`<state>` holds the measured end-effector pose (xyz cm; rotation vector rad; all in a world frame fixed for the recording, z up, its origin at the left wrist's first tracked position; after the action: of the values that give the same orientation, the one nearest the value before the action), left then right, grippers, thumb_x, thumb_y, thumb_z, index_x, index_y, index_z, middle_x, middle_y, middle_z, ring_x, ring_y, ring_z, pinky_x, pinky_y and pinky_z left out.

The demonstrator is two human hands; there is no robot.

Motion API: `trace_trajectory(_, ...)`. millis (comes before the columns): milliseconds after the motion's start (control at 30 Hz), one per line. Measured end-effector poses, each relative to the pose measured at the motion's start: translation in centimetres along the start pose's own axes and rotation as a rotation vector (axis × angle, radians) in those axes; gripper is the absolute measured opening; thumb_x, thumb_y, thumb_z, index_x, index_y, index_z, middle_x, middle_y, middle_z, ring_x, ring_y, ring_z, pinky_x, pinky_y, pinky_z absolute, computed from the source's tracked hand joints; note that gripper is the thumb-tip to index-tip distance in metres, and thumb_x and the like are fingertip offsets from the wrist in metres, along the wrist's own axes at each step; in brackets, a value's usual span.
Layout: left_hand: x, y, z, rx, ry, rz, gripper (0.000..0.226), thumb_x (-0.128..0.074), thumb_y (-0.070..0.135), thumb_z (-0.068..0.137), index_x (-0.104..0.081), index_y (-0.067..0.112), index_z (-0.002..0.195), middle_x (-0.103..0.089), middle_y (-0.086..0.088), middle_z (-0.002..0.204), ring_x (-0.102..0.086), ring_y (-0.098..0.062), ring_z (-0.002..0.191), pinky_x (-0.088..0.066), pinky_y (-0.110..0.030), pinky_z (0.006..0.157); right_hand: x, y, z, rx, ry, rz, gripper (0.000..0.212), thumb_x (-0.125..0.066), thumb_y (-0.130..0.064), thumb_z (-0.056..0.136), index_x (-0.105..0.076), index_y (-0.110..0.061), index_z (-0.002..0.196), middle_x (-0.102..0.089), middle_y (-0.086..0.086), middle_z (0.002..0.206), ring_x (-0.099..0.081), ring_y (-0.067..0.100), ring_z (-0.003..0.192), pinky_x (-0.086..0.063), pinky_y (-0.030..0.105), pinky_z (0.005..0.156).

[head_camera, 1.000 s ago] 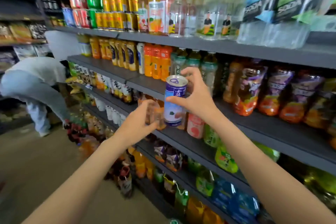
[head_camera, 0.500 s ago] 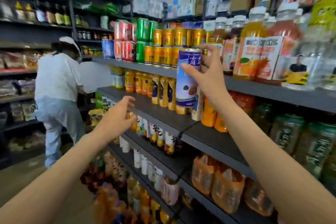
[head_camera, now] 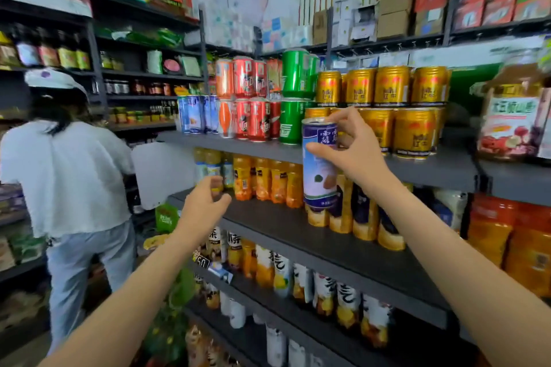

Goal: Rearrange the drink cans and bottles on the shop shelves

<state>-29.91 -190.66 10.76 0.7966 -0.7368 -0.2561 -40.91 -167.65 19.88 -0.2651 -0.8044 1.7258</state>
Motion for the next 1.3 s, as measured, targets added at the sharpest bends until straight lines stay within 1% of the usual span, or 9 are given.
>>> trace_trajectory(200, 2.7, -8.9, 10.6, 0.020, 0.034, 0.048, 0.039, -0.055, 0.010, 0.091, -0.045, 0.005, 0.129, -0.054, -0.012, 0.126, -0.053, -0.027, 0.112, -0.044, -0.038, 0.092, -10.8, 3.5, 8.9, 0.031, -0.041, -0.039, 0.044, -0.081, -0.020, 0.069, -0.043, -0.031, 0.088, -0.057, -0.014, 0.098, -0.061, 0.006, 0.092, -0.054, 0.022, 0.078)
trace_trajectory(367, 5.1, -13.9, 18.6, -0.021, 0.083, 0.032, 0.045, -0.056, 0.007, 0.090, -0.040, 0.001, 0.131, -0.048, -0.016, 0.132, -0.048, -0.031, 0.118, -0.041, -0.040, 0.095, -20.1, 5.2, 16.2, 0.085, -0.060, -0.057, 0.045, -0.082, -0.018, 0.069, -0.043, -0.032, 0.087, -0.060, -0.006, 0.097, -0.062, 0.019, 0.095, -0.053, 0.041, 0.086)
trace_trajectory(533, 6.1, -17.8, 26.1, -0.097, 0.139, 0.002, 0.057, -0.057, 0.008, 0.089, -0.029, 0.005, 0.139, -0.040, -0.013, 0.140, -0.045, -0.029, 0.122, -0.040, -0.040, 0.099, -28.6, 8.3, 21.7, 0.093, -0.007, -0.065, 0.042, -0.079, -0.021, 0.074, -0.044, -0.025, 0.097, -0.061, 0.002, 0.102, -0.061, 0.023, 0.096, -0.051, 0.046, 0.085)
trace_trajectory(667, 6.3, -19.7, 32.0, -0.267, 0.101, 0.040, 0.057, -0.058, 0.006, 0.086, -0.035, 0.003, 0.137, -0.043, -0.015, 0.137, -0.042, -0.029, 0.125, -0.035, -0.032, 0.097, -34.2, 10.7, 26.0, 0.080, 0.116, -0.088, 0.043, -0.076, -0.017, 0.077, -0.045, -0.015, 0.105, -0.059, 0.001, 0.098, -0.060, 0.020, 0.090, -0.052, 0.034, 0.082)
trace_trajectory(733, 6.6, -20.5, 34.8, -0.335, 0.064, 0.079, 0.056, -0.057, 0.005, 0.086, -0.036, 0.003, 0.137, -0.042, -0.015, 0.138, -0.038, -0.029, 0.128, -0.030, -0.031, 0.101, -36.1, 11.6, 27.8, 0.044, 0.201, -0.127, 0.046, -0.075, -0.017, 0.078, -0.047, -0.009, 0.113, -0.058, 0.001, 0.099, -0.057, 0.016, 0.089, -0.048, 0.021, 0.075)
trace_trajectory(900, 6.7, -22.3, 41.3, -0.447, 0.001, 0.139, 0.058, -0.055, 0.012, 0.088, -0.033, 0.010, 0.142, -0.021, -0.014, 0.153, -0.017, -0.029, 0.140, -0.017, -0.040, 0.113, -39.2, 14.6, 30.5, -0.027, 0.352, -0.400, 0.056, -0.071, -0.023, 0.082, -0.041, -0.009, 0.128, -0.057, 0.009, 0.122, -0.055, 0.024, 0.109, -0.043, 0.032, 0.090)
trace_trajectory(1033, 6.0, -23.1, 44.4, -0.373, -0.063, -0.108, 0.065, -0.055, 0.013, 0.090, -0.022, 0.014, 0.146, -0.011, -0.017, 0.154, -0.010, -0.031, 0.142, -0.019, -0.045, 0.114, -40.0, 17.0, 28.7, -0.135, 0.290, -0.565, 0.089, -0.068, -0.018, 0.084, -0.007, -0.014, 0.149, -0.050, 0.009, 0.135, -0.056, 0.015, 0.101, -0.044, 0.023, 0.082)
trace_trajectory(1100, 5.3, -22.9, 44.8, -0.365, -0.107, -0.190, 0.067, -0.056, 0.015, 0.089, -0.020, 0.014, 0.145, -0.016, -0.017, 0.152, -0.018, -0.032, 0.140, -0.024, -0.049, 0.111, -40.7, 17.9, 27.1, -0.178, 0.235, -0.682, 0.096, -0.067, -0.019, 0.082, 0.002, -0.017, 0.149, -0.050, 0.007, 0.132, -0.056, 0.014, 0.095, -0.048, 0.028, 0.080)
trace_trajectory(1300, 4.3, -22.6, 43.9, -0.355, -0.096, 0.034, 0.055, -0.051, 0.028, 0.091, -0.028, 0.025, 0.141, -0.002, -0.016, 0.155, -0.017, -0.035, 0.139, -0.016, -0.047, 0.109, -41.0, 18.5, 27.2, -0.313, 0.268, -1.046, 0.093, -0.062, -0.024, 0.088, 0.007, -0.015, 0.149, -0.036, 0.013, 0.137, -0.054, 0.031, 0.106, -0.049, 0.042, 0.079)
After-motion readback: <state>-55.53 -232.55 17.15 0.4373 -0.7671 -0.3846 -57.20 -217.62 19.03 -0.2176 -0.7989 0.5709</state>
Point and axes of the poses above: each hand's wrist, its own z-axis towards the middle knuckle, its own x-axis out of the back of the hand, y = z × x, the point moved 7 cm from there along z, towards the middle knuckle
